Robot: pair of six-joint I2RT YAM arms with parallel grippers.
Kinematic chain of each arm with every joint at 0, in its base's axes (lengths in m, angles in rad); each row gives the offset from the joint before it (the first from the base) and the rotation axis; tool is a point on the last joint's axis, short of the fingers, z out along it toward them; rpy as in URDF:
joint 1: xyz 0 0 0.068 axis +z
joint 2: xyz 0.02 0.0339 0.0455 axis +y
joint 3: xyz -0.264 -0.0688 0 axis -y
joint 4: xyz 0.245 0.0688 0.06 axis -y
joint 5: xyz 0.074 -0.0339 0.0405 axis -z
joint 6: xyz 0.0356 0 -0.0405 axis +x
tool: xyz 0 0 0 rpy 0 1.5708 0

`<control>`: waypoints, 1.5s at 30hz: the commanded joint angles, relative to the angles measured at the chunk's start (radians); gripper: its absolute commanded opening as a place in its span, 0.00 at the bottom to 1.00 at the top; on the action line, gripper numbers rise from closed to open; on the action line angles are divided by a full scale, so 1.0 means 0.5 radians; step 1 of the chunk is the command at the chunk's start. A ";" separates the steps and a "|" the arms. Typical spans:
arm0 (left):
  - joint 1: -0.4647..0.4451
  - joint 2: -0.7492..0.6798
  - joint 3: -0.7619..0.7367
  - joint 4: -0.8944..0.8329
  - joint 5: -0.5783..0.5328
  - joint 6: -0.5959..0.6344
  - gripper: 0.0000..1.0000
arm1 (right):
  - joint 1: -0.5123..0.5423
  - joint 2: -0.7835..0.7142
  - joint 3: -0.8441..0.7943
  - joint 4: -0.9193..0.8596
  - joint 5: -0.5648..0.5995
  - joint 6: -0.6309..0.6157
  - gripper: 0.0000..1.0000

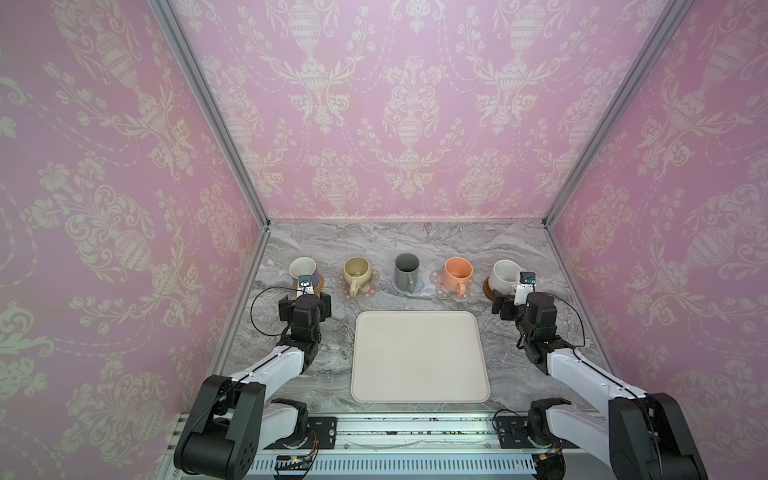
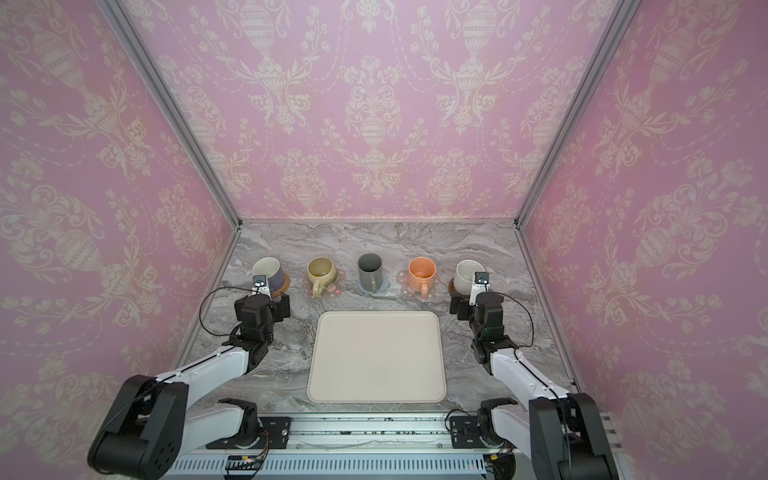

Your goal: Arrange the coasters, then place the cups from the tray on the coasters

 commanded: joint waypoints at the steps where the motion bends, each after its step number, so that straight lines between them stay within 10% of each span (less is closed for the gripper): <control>1: -0.002 0.068 -0.060 0.285 -0.032 0.115 0.99 | -0.023 0.121 -0.042 0.281 -0.067 -0.072 0.96; 16: 0.004 0.650 -0.043 1.086 0.186 0.326 0.99 | -0.091 0.847 0.008 1.049 -0.411 -0.127 0.95; 28: 0.205 0.960 -0.178 1.671 0.281 0.123 0.99 | -0.168 0.851 0.039 0.994 -0.582 -0.085 1.00; 45: 0.208 0.886 -0.043 1.290 0.240 0.091 0.99 | -0.174 0.853 0.052 0.977 -0.515 -0.053 1.00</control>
